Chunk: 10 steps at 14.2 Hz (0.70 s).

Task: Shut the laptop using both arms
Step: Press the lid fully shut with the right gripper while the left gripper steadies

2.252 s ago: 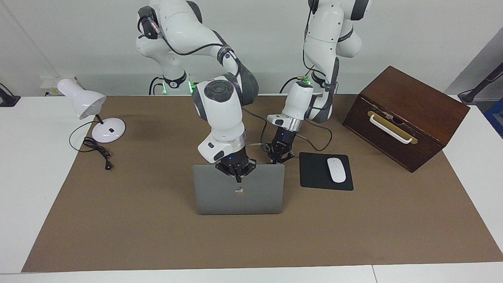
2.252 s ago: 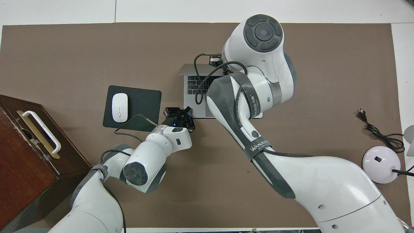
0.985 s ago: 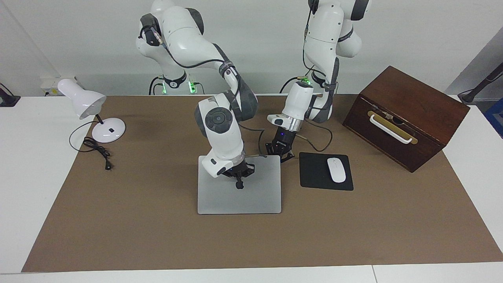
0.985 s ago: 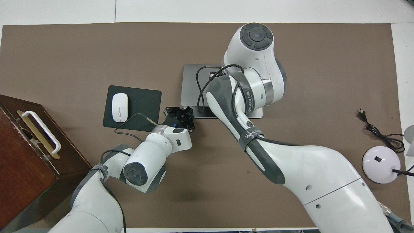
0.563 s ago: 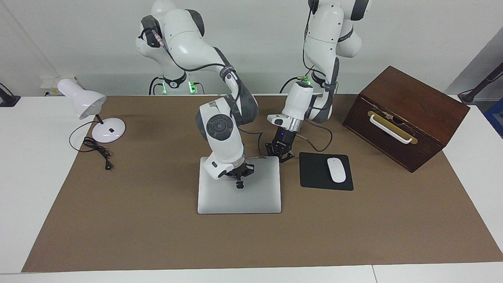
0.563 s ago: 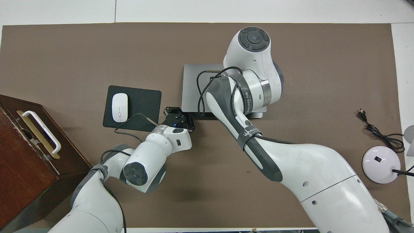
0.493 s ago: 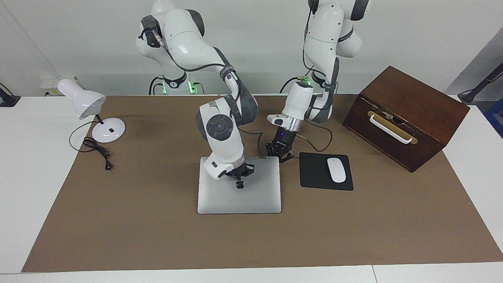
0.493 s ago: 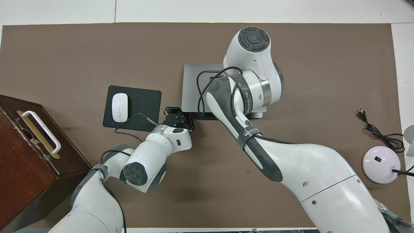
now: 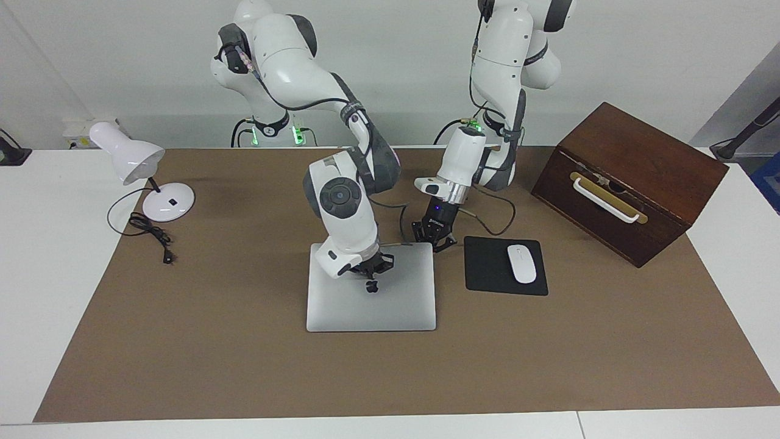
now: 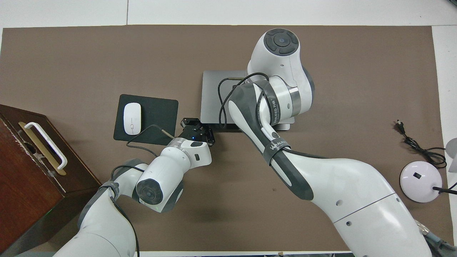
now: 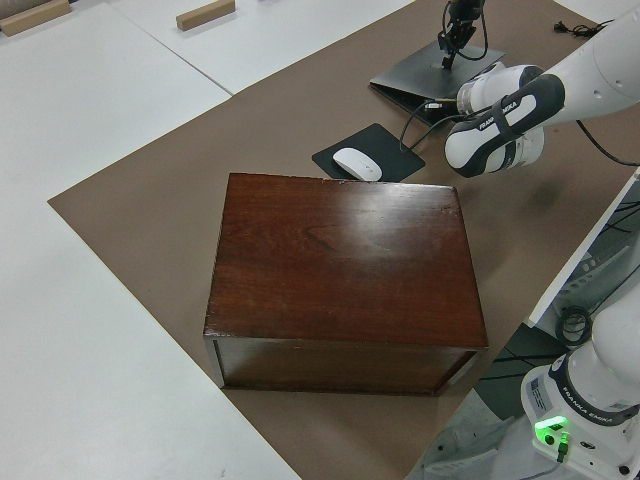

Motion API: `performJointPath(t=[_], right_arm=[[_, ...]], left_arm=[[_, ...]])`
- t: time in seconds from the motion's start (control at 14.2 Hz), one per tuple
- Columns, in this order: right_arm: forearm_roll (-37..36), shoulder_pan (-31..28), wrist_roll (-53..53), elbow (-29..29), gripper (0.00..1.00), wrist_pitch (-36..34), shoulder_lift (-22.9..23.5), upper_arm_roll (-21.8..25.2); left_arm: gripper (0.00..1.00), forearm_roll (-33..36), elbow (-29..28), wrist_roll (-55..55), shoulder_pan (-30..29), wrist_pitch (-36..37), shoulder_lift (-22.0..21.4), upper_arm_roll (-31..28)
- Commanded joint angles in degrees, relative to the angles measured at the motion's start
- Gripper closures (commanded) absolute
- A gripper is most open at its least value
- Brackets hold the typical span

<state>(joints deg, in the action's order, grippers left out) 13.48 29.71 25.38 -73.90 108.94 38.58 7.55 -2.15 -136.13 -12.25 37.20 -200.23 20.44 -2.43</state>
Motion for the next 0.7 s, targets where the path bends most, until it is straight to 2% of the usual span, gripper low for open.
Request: performJointPath(t=[0.0,0.63], right_arm=[[1.46,-1.50,-2.18,0.07,1.00,-3.72,-2.19,-0.70],[0.40,-3.43,-6.03,1.82,1.00,-10.15,-7.46,0.79]], left_arm=[[1.00,-0.04,-0.10,-1.46,-0.90,-0.52,2.59,-0.39],[1.00,-0.04,-0.19,-1.81,-1.16,-0.52,2.85,-0.30]])
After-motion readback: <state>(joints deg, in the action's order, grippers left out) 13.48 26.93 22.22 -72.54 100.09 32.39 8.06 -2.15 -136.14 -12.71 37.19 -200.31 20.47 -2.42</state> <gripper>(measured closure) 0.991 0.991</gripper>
